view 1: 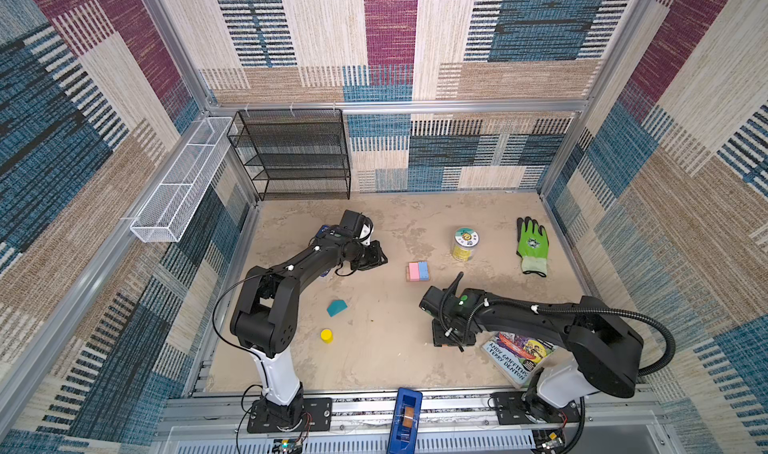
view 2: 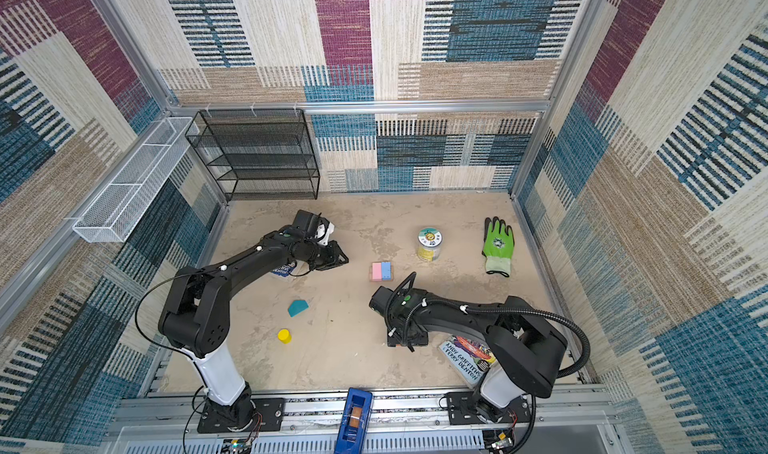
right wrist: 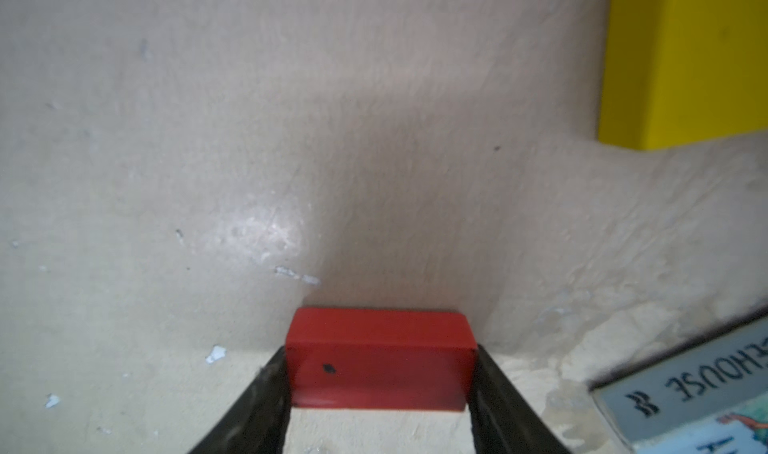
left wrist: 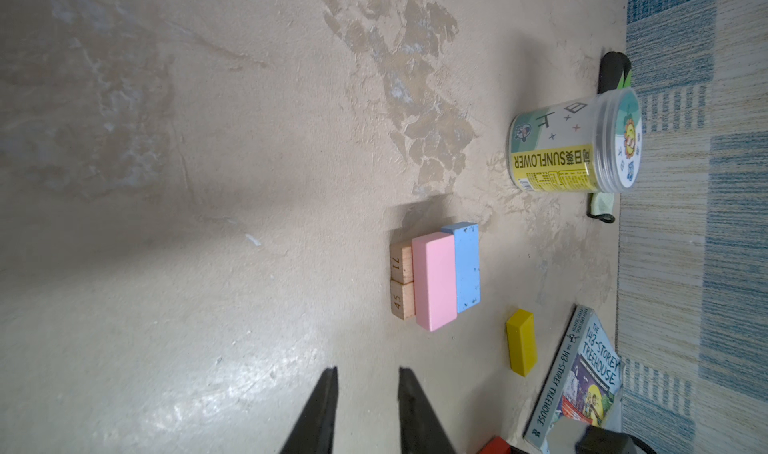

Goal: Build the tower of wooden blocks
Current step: 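Lift the red block and carry it with the right gripper toward the stack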

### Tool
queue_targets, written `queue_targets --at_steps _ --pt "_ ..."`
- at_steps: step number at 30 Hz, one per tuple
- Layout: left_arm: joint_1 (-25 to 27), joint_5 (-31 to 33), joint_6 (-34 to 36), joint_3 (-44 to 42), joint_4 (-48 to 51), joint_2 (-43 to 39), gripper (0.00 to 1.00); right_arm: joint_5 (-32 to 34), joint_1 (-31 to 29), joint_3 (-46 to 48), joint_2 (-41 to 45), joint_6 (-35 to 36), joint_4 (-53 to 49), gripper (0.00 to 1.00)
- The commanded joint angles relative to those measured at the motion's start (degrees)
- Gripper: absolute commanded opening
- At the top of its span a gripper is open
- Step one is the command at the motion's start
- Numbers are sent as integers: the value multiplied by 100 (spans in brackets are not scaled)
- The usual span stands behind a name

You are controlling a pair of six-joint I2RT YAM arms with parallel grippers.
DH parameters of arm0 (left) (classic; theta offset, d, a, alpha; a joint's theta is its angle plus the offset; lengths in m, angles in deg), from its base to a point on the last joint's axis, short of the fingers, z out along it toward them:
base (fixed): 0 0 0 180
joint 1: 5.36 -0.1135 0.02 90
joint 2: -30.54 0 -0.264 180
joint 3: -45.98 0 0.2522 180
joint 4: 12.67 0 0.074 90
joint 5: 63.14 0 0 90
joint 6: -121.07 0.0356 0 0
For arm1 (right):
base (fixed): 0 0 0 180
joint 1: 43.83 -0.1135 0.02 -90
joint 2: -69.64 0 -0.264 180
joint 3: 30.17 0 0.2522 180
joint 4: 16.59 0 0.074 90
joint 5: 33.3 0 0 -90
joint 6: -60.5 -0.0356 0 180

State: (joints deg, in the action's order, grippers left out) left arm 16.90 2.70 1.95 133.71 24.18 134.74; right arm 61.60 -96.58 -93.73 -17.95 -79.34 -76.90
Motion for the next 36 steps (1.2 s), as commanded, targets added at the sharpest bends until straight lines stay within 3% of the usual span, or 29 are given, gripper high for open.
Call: queue_targets --at_steps 1,15,36 --pt "-12 -27 86 -19 -82 -51 30 98 0 -136 132 49 31 62" --pt "-175 -78 120 -106 -88 -76 30 234 594 -1229 -77 1041 -89 62" --pt "-523 -190 147 -287 -156 -185 30 406 1363 -4007 -2073 2613 -688 60"
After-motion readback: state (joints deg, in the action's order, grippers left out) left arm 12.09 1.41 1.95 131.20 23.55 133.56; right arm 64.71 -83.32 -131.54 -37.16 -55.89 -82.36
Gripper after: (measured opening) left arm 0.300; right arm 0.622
